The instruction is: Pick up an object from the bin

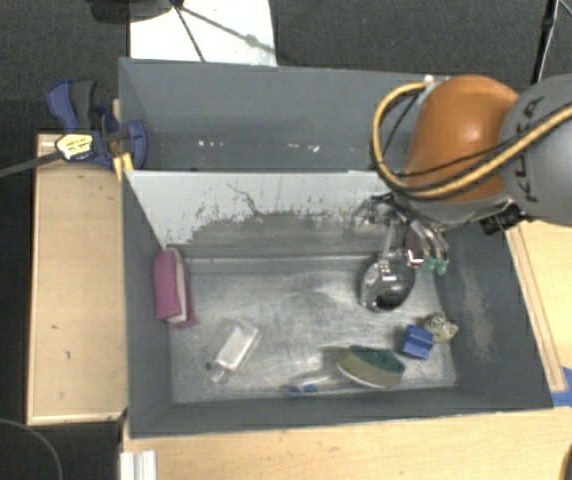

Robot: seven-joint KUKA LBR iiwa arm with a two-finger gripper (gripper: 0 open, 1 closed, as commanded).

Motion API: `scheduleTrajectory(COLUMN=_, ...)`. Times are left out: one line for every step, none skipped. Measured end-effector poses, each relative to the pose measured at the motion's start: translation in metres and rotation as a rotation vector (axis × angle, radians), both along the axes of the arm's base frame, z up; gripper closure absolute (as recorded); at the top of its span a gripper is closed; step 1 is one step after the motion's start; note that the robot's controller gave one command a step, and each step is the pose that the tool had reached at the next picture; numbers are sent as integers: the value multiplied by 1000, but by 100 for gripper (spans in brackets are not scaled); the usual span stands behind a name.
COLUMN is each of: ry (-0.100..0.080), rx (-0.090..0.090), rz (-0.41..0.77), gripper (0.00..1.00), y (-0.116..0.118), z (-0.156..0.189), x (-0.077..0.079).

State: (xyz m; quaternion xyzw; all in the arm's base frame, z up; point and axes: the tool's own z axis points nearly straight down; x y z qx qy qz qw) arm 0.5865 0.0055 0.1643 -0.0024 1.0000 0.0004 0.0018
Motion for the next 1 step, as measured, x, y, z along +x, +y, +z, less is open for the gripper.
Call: scheduleTrajectory(ry=8, rx=-2, rz=-29, gripper=0, y=-55, z=-68, x=-4)
